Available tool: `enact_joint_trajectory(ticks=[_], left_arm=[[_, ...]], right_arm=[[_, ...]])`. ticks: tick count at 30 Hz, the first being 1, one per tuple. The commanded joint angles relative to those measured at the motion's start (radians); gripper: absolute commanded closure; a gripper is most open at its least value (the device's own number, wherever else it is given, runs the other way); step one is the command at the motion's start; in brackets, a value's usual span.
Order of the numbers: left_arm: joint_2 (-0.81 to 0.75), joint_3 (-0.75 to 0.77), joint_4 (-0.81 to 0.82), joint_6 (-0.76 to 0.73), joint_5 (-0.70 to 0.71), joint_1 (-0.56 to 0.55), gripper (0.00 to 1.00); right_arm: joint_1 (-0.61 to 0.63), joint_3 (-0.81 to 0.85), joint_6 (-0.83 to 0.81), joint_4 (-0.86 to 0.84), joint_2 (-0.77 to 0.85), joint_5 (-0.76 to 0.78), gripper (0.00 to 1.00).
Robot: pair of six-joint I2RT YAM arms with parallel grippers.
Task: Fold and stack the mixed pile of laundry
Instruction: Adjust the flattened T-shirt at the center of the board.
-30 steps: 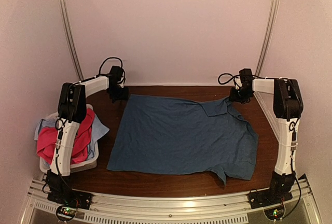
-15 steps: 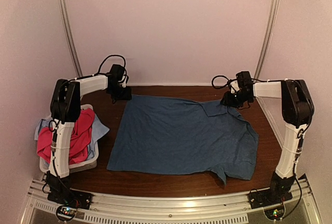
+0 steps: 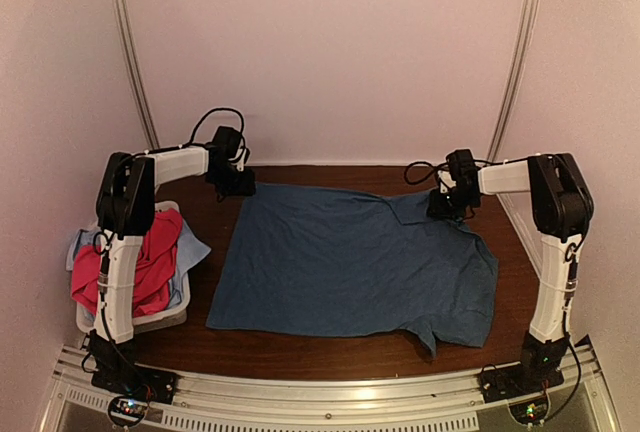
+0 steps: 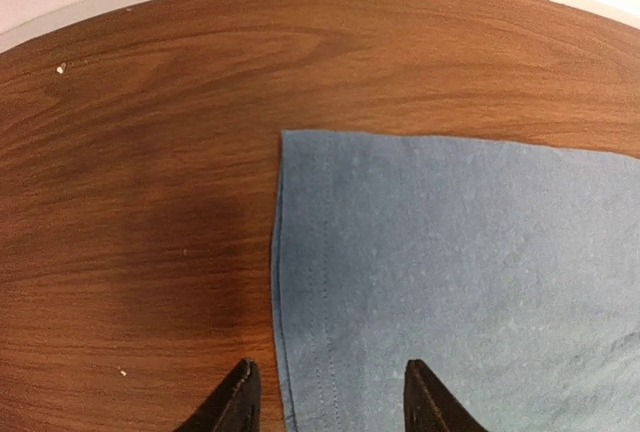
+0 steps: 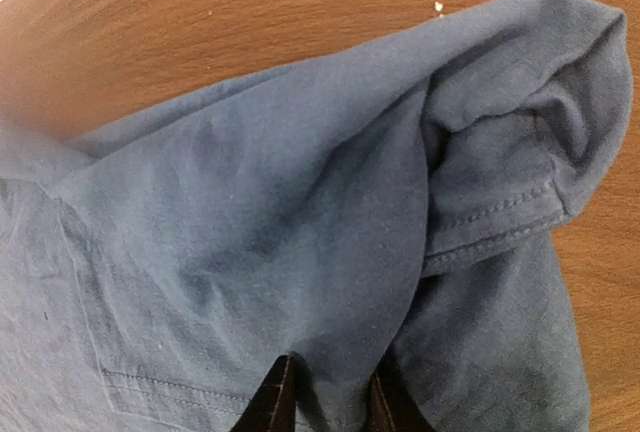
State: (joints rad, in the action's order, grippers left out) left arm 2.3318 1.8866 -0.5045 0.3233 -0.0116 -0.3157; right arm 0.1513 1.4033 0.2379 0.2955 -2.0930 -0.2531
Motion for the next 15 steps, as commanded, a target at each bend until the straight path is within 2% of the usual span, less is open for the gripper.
enact_joint_trajectory(ticks=[1, 3, 7, 15], left_arm=[[-0.041, -0.005, 0.043, -0.013, -0.003, -0.005, 0.50], [-0.042, -0.007, 0.045, -0.012, -0.003, -0.005, 0.50], [-0.041, -0.016, 0.054, -0.009, -0.012, -0.005, 0.50], [-0.040, -0.013, 0.061, -0.012, -0.008, -0.005, 0.50]], right_arm=[[0.007, 0.018, 0.009, 0.008, -0.008, -0.005, 0.84], [0.007, 0.024, 0.020, -0.006, 0.018, -0.030, 0.94], [0.003, 0.090, 0.021, -0.046, 0.048, -0.050, 0.97], [-0.029, 0.480, 0.037, -0.013, -0.185, -0.043, 1.00]])
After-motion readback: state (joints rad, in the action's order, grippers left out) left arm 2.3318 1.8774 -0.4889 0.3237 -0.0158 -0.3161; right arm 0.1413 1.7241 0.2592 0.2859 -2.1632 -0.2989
